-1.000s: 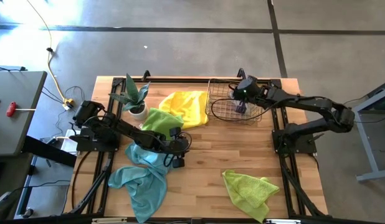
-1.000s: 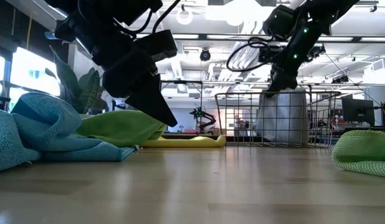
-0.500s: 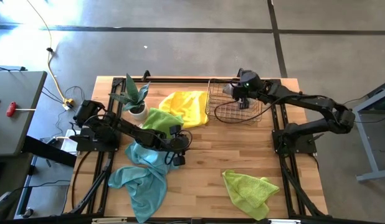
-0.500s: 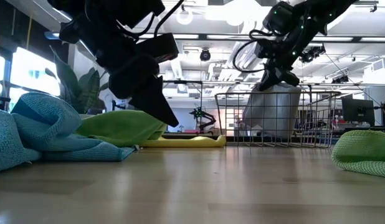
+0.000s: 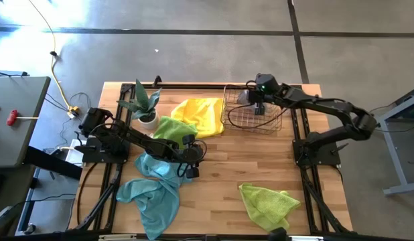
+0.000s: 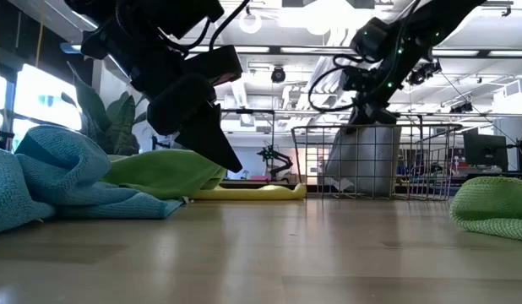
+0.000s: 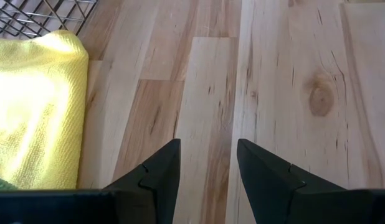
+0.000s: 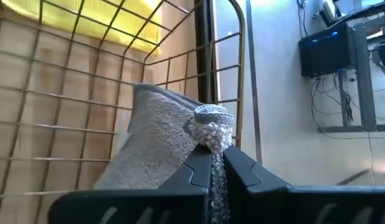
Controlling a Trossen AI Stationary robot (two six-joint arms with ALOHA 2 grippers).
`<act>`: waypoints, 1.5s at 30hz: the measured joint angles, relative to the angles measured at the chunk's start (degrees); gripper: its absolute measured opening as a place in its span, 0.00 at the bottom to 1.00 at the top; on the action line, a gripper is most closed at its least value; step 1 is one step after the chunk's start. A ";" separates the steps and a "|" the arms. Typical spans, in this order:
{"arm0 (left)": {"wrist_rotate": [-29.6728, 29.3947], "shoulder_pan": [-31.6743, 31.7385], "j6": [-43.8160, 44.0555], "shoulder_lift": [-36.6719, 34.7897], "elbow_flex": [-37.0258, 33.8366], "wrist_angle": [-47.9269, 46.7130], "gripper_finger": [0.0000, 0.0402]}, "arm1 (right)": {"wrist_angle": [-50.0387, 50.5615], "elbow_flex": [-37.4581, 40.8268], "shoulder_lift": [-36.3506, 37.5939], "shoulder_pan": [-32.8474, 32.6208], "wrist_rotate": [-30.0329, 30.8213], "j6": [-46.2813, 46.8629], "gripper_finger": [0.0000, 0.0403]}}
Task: Fold microfiber towels
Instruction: Put the gray microfiber towel into the wire basket, then fold the light green microfiber towel
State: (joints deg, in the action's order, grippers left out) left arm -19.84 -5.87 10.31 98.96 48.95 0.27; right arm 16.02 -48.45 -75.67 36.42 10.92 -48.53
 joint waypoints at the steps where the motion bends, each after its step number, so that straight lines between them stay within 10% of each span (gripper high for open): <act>1: 0.00 0.00 0.00 0.00 0.00 -0.01 0.37 | -0.27 0.00 -0.28 -0.04 -0.13 -0.28 0.00; 14: 0.17 2.31 -0.02 0.00 0.00 -0.18 0.37 | 7.43 0.00 -6.62 -0.22 -12.36 7.76 0.01; 28: 3.02 5.25 -0.02 0.00 0.01 -0.31 0.37 | 7.92 -0.18 -9.03 -0.17 -20.88 16.95 0.27; 45: 4.92 6.01 -0.02 0.00 0.02 -0.24 0.37 | 31.63 -19.12 -8.99 -0.20 -25.87 29.35 0.36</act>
State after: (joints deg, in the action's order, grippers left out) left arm -14.92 0.14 10.28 98.96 48.97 0.03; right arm 47.64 -67.56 -84.67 36.23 -14.95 -19.18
